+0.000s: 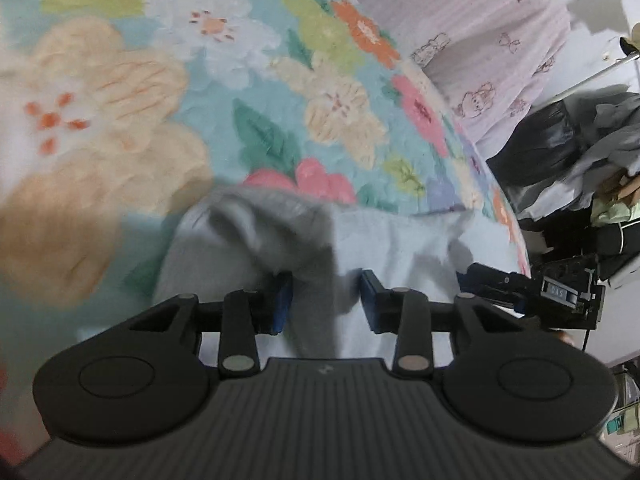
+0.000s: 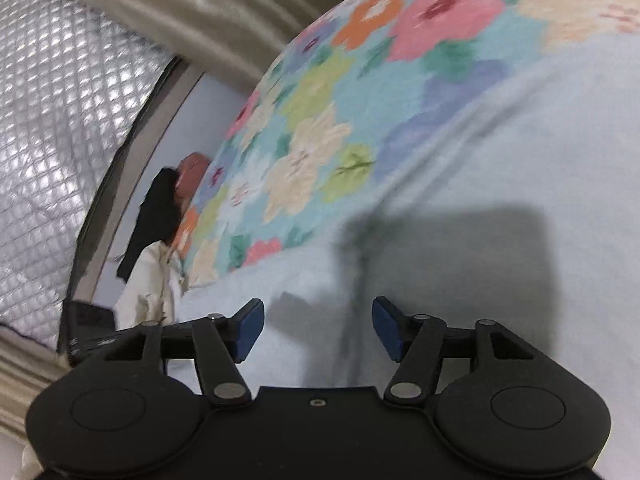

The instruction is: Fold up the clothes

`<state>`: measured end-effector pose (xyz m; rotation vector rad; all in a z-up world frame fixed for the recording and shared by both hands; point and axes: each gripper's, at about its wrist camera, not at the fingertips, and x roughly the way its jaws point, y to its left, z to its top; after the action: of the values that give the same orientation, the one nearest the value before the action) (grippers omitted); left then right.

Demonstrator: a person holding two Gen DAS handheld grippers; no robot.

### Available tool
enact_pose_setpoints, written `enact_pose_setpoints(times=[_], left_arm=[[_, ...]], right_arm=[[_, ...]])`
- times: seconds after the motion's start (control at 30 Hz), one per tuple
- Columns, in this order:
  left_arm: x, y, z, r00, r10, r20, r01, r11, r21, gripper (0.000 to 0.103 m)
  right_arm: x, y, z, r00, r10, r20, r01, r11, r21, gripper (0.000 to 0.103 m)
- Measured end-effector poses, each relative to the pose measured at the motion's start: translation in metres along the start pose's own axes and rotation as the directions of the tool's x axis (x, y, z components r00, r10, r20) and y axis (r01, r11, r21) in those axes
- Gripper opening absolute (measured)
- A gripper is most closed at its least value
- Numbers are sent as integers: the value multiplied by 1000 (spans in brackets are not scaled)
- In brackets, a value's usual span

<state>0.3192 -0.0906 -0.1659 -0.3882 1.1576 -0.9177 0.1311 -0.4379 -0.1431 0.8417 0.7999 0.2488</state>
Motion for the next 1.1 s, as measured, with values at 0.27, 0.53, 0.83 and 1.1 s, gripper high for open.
enact_pose_setpoints(times=[0.27,0.53,0.83,1.1], left_arm=[[2,5,36,988,24,155,-26,1000,10,3],[9,19,47,987,62,147,-52,996,-70,4],[-31,-36,29,977,93,191,-103,994,46,55],[2,-50,-12,967,253,31,-254,949,185,55]], right_arm=[[30,2,40,988,38,148,-27,997,-77,8],[38,9,45,992,-84,98,95,989,-114,10],[-7,39,17,946,-263,191,279,958,-63,62],[46,82,-18,827,-524,204,557,712,-427,62]])
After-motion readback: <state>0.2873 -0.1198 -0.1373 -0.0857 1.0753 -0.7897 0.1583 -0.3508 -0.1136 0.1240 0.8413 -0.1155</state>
